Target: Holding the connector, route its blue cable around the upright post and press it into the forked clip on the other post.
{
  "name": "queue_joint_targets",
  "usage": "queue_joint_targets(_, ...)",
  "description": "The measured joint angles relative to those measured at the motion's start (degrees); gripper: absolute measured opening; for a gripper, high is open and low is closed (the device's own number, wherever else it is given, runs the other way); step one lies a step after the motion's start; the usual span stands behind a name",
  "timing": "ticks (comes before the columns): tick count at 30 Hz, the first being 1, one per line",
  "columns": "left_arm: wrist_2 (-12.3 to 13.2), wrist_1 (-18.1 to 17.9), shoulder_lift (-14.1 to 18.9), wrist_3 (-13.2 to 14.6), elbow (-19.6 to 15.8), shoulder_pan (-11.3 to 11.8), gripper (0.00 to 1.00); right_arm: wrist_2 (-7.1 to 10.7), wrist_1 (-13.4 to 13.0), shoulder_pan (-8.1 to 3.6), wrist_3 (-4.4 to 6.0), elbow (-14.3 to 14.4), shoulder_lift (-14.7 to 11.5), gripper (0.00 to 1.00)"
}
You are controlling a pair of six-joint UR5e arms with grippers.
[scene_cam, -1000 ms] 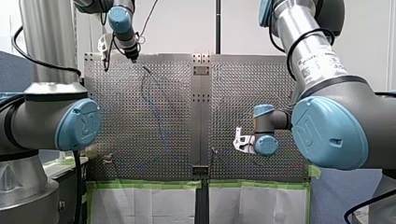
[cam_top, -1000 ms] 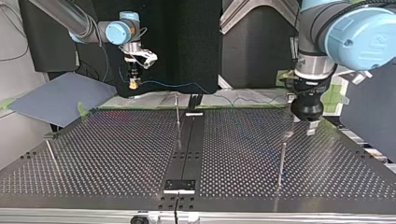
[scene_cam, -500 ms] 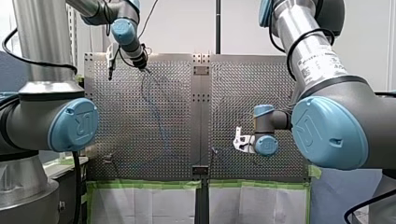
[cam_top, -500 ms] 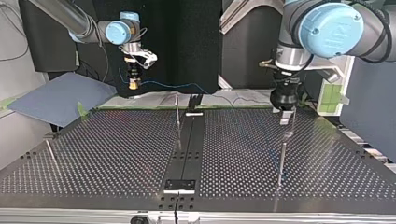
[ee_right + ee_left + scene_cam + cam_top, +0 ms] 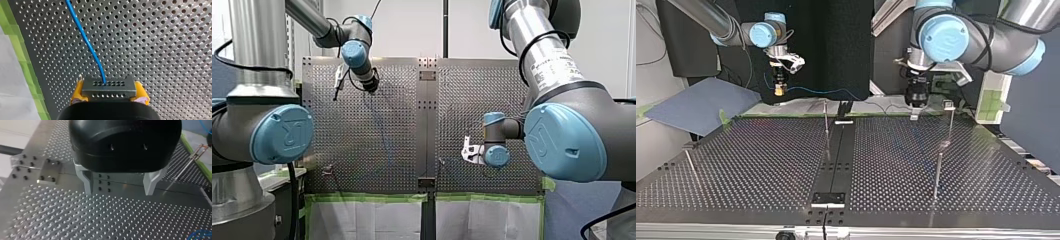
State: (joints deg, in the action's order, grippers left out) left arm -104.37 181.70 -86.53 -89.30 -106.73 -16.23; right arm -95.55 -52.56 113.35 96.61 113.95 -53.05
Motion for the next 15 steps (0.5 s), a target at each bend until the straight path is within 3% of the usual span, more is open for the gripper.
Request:
queue_joint_targets(12, -6.0, -6.0, -6.0, 6.0, 4.9, -6.0, 1.00, 0.00, -0.2, 0.22, -0.21, 0.0, 0.1, 0.16)
queue_joint_targets(15, -6.5, -7.4, -7.4, 7.4, 6.3, -7.2, 1.00, 0.00, -0.3, 0.23, -0.24, 0.0, 0.1, 0.16)
